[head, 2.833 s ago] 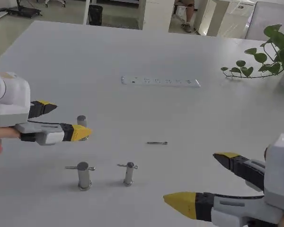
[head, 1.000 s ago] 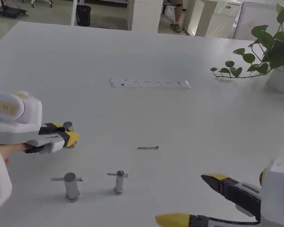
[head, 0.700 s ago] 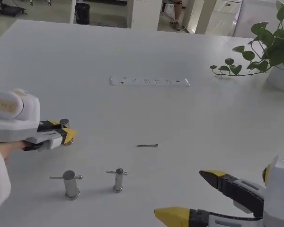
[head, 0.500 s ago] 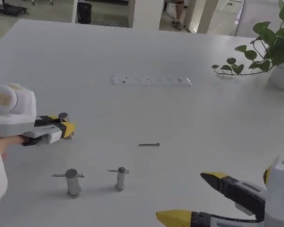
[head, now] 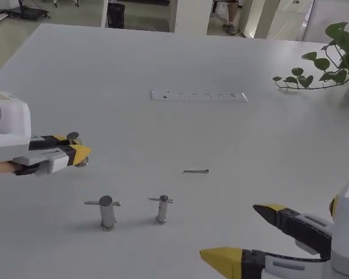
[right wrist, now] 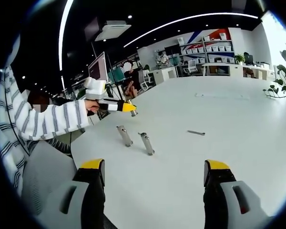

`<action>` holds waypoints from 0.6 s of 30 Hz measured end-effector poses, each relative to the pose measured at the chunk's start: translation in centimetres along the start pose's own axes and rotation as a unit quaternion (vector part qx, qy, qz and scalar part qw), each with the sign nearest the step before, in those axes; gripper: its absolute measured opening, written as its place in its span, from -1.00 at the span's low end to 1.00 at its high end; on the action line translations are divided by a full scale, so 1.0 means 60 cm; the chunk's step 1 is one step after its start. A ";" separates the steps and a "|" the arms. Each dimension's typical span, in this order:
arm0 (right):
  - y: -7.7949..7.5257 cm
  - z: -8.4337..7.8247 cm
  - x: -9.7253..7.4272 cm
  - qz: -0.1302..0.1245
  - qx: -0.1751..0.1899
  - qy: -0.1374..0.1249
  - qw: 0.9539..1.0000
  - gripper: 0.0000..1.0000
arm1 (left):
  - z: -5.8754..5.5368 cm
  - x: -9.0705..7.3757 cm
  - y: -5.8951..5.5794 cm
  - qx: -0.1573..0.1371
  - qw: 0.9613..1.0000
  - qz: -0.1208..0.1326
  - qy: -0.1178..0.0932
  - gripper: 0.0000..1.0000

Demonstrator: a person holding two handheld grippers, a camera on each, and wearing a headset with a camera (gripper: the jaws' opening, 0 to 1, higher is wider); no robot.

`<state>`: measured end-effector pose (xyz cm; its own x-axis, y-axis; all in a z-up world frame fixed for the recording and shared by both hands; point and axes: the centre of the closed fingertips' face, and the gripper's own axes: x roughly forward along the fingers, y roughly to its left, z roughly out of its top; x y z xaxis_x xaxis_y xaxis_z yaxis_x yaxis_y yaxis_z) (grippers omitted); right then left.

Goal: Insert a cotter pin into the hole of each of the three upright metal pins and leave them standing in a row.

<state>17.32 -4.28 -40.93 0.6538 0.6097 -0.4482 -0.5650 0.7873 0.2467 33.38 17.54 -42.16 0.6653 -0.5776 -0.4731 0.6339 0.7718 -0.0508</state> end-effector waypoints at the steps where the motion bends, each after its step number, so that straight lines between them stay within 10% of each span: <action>1: 0.000 0.001 0.000 0.000 0.000 -0.002 1.000 0.68 | -0.002 -0.005 0.002 0.002 1.000 0.003 0.002 -0.82; 18: 0.002 0.002 -0.004 0.001 -0.010 -0.003 1.000 0.67 | -0.038 -0.096 0.006 0.006 1.000 0.017 0.011 -0.82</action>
<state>17.15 -4.31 -40.70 0.6555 0.6112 -0.4436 -0.5754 0.7846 0.2309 28.89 21.76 -41.48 0.6780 -0.5441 -0.4942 0.6156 0.7877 -0.0229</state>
